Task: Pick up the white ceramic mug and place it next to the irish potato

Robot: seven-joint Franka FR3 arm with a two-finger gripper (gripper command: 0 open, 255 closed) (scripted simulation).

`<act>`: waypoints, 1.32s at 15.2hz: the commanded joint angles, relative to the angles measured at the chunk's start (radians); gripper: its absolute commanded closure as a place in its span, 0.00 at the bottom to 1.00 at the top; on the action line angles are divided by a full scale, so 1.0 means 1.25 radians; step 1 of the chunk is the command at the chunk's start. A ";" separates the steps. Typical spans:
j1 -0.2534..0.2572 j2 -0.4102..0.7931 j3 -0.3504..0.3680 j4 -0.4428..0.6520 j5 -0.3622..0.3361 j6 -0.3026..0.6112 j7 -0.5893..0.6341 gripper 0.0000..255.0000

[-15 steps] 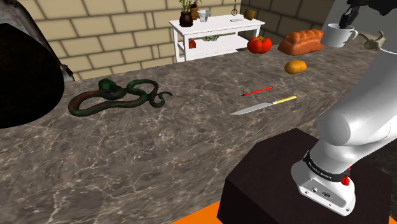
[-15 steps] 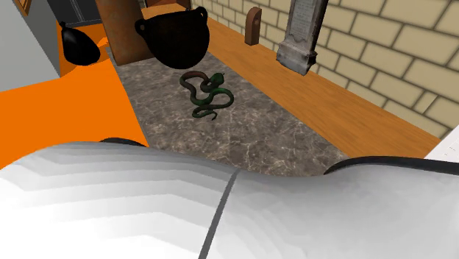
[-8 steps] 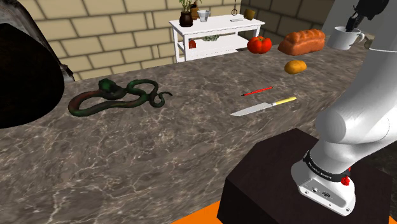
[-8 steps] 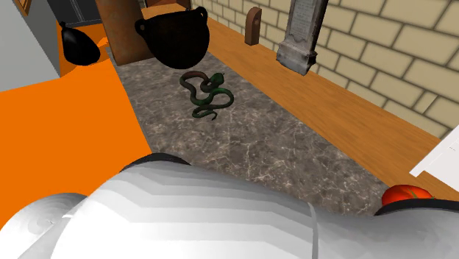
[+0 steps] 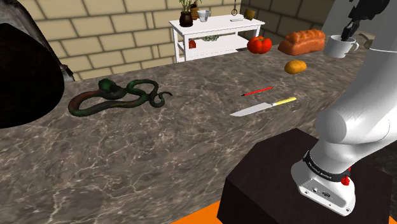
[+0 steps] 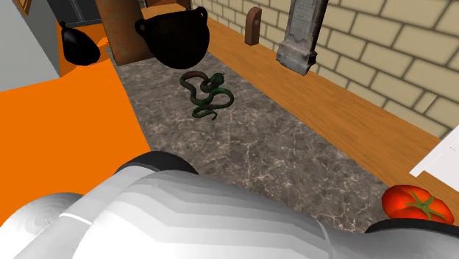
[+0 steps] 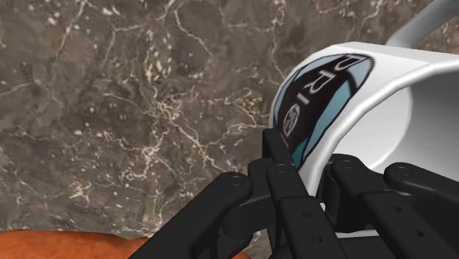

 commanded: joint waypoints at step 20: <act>0.007 0.020 0.010 -0.149 0.019 0.164 -0.015 1.00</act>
